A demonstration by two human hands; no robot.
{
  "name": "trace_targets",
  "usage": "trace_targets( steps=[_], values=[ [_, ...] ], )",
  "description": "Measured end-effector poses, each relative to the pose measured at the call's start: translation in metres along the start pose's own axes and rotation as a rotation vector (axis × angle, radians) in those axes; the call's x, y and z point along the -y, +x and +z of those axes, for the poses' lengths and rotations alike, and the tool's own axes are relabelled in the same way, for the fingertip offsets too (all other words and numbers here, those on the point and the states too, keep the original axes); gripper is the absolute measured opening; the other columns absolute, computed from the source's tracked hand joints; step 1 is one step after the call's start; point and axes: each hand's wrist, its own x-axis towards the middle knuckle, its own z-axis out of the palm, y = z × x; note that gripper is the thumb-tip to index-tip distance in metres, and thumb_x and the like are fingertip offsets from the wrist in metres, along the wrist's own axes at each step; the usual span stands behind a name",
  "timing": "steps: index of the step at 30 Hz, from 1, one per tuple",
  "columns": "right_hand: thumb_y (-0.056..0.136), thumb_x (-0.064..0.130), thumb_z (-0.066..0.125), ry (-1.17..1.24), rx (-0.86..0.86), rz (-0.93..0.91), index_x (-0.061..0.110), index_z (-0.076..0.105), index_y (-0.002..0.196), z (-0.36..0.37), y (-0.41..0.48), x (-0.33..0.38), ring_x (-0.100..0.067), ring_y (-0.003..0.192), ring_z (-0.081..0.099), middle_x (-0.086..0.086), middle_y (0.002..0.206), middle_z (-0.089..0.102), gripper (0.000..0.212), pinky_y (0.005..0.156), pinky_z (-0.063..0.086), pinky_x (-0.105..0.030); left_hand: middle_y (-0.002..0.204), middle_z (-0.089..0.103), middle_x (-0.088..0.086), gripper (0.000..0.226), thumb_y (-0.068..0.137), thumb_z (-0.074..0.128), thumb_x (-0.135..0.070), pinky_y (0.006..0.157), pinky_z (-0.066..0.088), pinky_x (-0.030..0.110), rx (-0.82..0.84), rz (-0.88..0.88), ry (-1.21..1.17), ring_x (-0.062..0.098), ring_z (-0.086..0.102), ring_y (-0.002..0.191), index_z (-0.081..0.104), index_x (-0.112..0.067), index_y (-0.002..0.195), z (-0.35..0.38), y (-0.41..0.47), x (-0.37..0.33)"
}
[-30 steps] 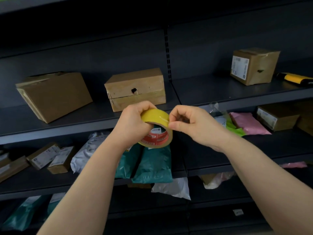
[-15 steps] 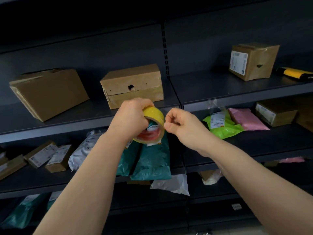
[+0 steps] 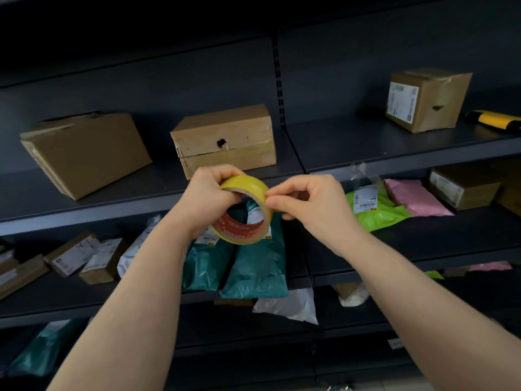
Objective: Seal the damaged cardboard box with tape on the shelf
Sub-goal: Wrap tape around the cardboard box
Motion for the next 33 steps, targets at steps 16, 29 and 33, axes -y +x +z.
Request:
trace_targets(
  steps=[16,29,33],
  values=[
    [0.101,0.015,0.045,-0.456,-0.107,-0.042,0.016,0.047,0.092,0.008,0.002,0.01,-0.007,0.068,0.044,0.011,0.075,0.047,0.009,0.056,0.033,-0.029,0.057,0.056,-0.002,0.024,0.089,0.058,0.003,0.059,0.043,0.033,-0.532,-0.18,-0.45,0.014,0.048,0.05,0.061,-0.017,0.075,0.045,-0.008,0.002],
    [0.103,0.013,0.043,0.1,0.046,0.426,0.018,0.049,0.083,-0.003,0.003,0.0,-0.007,0.052,0.032,0.004,0.068,0.04,0.021,0.043,0.026,-0.019,0.063,0.056,0.0,0.019,0.082,0.055,0.003,0.051,0.043,0.028,-0.443,-0.089,-0.077,0.018,0.047,0.054,0.062,-0.014,0.078,0.035,0.006,0.0],
    [0.101,0.016,0.05,0.174,-0.072,0.344,0.022,0.058,0.11,-0.003,-0.004,-0.007,-0.004,0.058,0.051,0.004,0.091,0.064,0.014,0.044,0.039,-0.019,0.058,0.047,0.0,0.02,0.089,0.051,0.004,0.041,0.037,0.025,-0.379,-0.238,-0.349,0.012,0.037,0.04,0.061,-0.013,0.083,0.029,0.008,-0.004]
  ],
)
